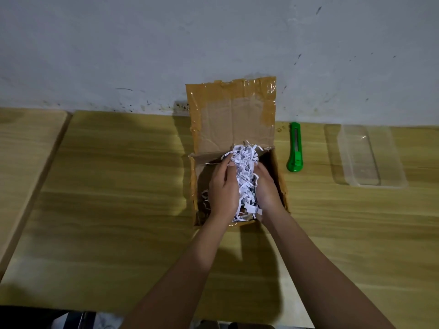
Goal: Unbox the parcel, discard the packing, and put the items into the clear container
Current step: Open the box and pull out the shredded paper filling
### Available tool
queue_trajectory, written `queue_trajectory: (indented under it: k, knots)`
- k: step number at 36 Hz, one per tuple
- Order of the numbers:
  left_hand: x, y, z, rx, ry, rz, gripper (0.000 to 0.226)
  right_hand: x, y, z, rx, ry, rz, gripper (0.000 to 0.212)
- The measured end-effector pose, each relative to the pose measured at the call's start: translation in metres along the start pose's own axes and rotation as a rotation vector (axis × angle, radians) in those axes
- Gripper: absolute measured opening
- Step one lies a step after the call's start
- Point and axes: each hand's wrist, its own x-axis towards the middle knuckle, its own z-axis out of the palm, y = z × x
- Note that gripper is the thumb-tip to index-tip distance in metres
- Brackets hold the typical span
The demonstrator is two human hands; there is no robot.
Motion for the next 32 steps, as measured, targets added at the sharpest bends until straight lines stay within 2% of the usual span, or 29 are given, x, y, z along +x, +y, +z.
queue_trajectory:
  k: [9,17,22,32]
  knots:
    - [-0.003,0.013,-0.004,-0.107,0.000,0.062,0.033,-0.010,-0.014,0.004,-0.004,-0.037,-0.088,0.033]
    - [-0.011,0.023,-0.008,-0.173,-0.050,0.124,0.034,-0.028,-0.026,0.003,-0.022,-0.067,-0.178,0.021]
    - [-0.015,0.032,-0.009,-0.201,-0.101,0.200,0.034,-0.040,-0.032,0.002,0.010,-0.065,-0.233,0.024]
    - [-0.033,0.050,-0.009,-0.206,-0.177,0.283,0.033,-0.066,-0.041,0.000,0.055,0.010,-0.348,0.023]
